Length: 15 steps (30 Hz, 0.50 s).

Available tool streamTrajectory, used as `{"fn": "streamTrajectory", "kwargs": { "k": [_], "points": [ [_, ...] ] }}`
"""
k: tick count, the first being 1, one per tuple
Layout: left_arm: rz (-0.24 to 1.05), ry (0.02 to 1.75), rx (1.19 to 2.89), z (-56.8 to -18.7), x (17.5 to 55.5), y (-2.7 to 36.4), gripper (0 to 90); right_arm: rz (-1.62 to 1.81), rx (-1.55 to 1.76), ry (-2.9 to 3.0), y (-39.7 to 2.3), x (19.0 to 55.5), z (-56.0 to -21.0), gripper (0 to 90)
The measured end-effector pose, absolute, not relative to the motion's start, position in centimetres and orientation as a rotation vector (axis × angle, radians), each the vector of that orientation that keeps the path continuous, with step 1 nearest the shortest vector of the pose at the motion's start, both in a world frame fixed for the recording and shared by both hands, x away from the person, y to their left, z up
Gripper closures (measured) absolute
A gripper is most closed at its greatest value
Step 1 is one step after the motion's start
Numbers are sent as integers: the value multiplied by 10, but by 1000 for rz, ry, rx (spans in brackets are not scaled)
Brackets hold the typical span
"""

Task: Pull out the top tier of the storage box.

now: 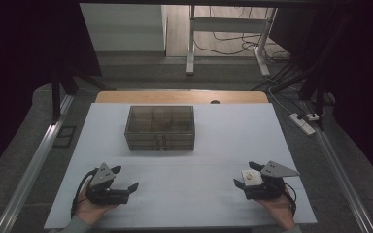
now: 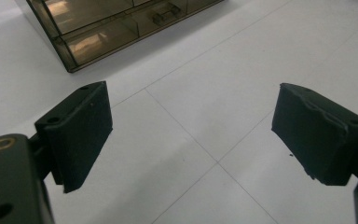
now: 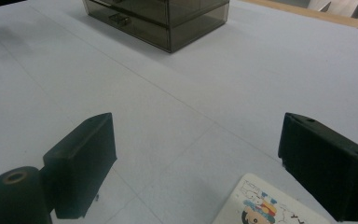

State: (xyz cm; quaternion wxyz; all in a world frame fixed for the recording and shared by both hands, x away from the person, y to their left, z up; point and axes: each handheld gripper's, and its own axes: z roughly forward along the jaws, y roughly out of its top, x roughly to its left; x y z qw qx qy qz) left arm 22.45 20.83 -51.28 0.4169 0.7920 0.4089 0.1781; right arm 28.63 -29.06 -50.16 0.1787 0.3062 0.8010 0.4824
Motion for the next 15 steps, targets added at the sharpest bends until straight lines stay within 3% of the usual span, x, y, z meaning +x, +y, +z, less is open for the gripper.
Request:
{"fn": "streamTrajectory", "kwargs": {
  "k": [15],
  "points": [
    [488,1039,1989,-514,227,212,119,1358,862,2262,-290,285,-501,104]
  ]
}}
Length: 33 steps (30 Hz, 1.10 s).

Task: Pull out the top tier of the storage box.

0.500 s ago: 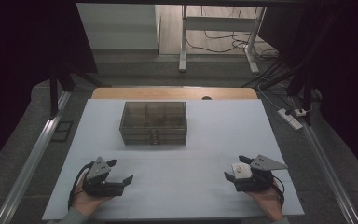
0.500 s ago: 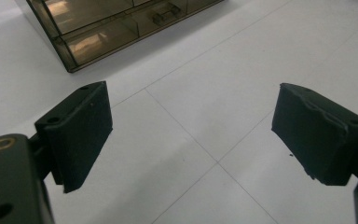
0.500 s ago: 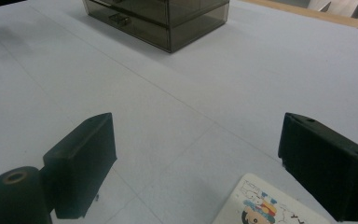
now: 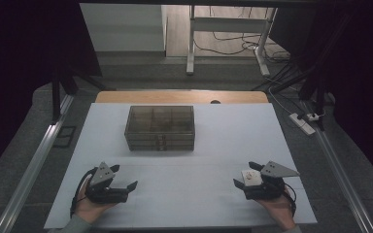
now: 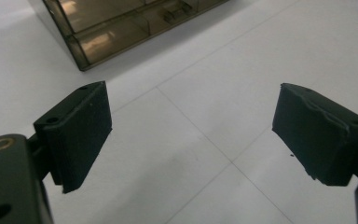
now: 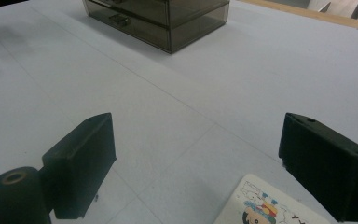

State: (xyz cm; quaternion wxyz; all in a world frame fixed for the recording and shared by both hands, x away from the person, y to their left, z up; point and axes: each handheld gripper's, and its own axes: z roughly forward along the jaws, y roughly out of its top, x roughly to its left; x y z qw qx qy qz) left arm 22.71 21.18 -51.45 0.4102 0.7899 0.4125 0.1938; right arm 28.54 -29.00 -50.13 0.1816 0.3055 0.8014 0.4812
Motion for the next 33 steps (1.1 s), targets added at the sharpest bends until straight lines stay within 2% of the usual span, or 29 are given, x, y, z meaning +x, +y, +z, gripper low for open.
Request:
{"fn": "streamTrajectory", "kwargs": {
  "k": [14,33],
  "points": [
    [539,995,2002,-514,226,211,126,1353,862,2285,-289,286,-502,106],
    [729,882,2047,-510,222,202,128,1357,849,2289,-288,286,-503,107]
  ]
}}
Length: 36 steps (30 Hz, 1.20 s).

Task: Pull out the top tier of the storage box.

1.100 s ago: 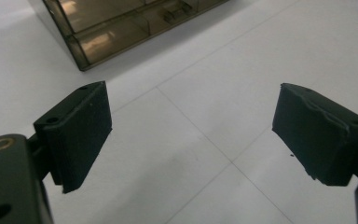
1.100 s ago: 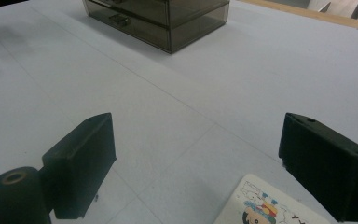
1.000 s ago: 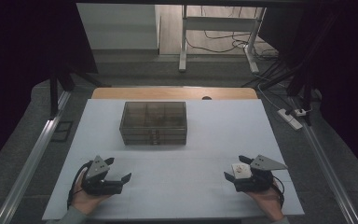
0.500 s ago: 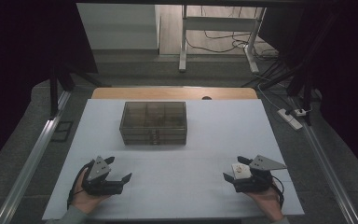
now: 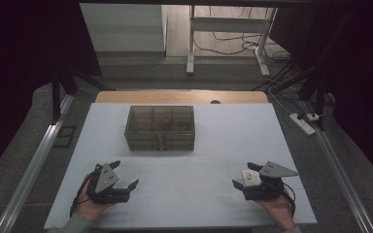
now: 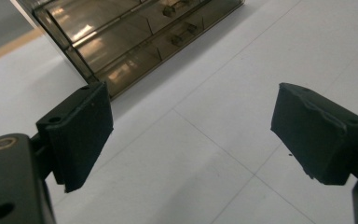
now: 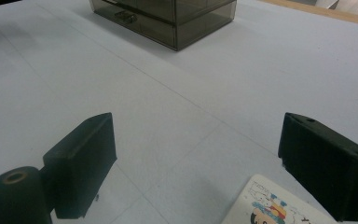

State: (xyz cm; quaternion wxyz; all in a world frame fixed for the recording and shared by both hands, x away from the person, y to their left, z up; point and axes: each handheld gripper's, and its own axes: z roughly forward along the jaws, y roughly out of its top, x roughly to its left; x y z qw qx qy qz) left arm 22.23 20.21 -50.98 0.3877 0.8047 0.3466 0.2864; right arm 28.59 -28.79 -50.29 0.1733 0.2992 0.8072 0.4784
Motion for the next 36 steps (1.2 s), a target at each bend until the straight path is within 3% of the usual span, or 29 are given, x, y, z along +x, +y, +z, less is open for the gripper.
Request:
{"fn": "streamTrajectory", "kwargs": {
  "k": [20,36],
  "points": [
    [948,806,2056,-512,222,201,126,1341,841,2286,-287,286,-503,108],
    [1159,599,2095,-516,215,192,135,1337,836,2292,-287,285,-503,108]
  ]
}}
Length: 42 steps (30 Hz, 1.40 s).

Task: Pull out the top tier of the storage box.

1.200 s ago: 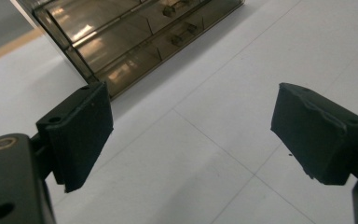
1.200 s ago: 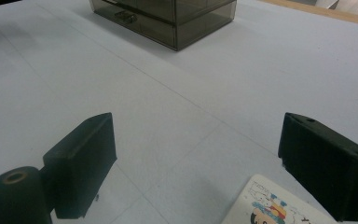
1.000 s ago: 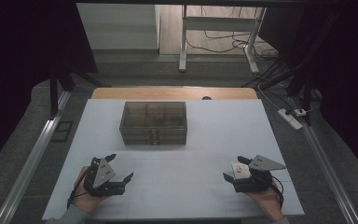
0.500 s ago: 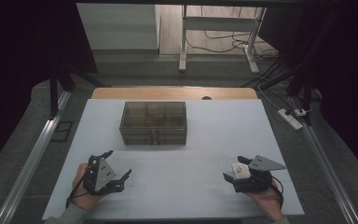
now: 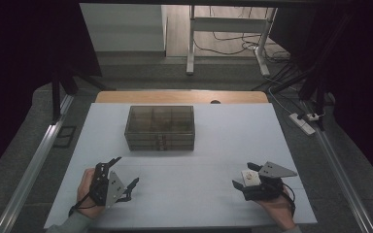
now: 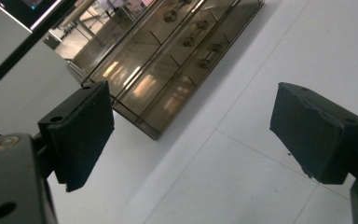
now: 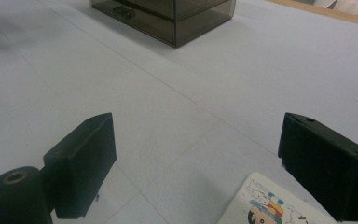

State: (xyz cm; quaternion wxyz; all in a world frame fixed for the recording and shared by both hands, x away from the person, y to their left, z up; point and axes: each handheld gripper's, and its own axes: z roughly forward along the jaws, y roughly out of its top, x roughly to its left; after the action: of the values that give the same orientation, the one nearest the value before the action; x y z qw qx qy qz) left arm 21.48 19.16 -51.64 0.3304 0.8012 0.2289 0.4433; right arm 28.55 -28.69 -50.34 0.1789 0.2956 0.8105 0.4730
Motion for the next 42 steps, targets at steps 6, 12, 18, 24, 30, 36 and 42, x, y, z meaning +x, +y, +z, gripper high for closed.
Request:
{"fn": "streamTrajectory", "kwargs": {
  "k": [6,12,18,24,30,36,42],
  "points": [
    [1187,574,2089,-517,216,192,134,1335,835,2295,-287,286,-504,108],
    [1220,521,2105,-520,216,190,113,1330,836,2299,-287,286,-504,108],
    [1287,467,2090,-521,218,189,73,1329,833,2299,-287,286,-504,108],
    [1290,402,2073,-523,221,189,69,1328,832,2300,-286,286,-504,108],
    [1365,346,2049,-524,221,187,94,1325,830,2302,-286,286,-504,108],
    [1372,330,2053,-525,223,188,110,1327,823,2306,-286,286,-504,108],
    [1378,320,2070,-526,223,187,90,1333,824,2301,-286,285,-504,108]
  ]
}}
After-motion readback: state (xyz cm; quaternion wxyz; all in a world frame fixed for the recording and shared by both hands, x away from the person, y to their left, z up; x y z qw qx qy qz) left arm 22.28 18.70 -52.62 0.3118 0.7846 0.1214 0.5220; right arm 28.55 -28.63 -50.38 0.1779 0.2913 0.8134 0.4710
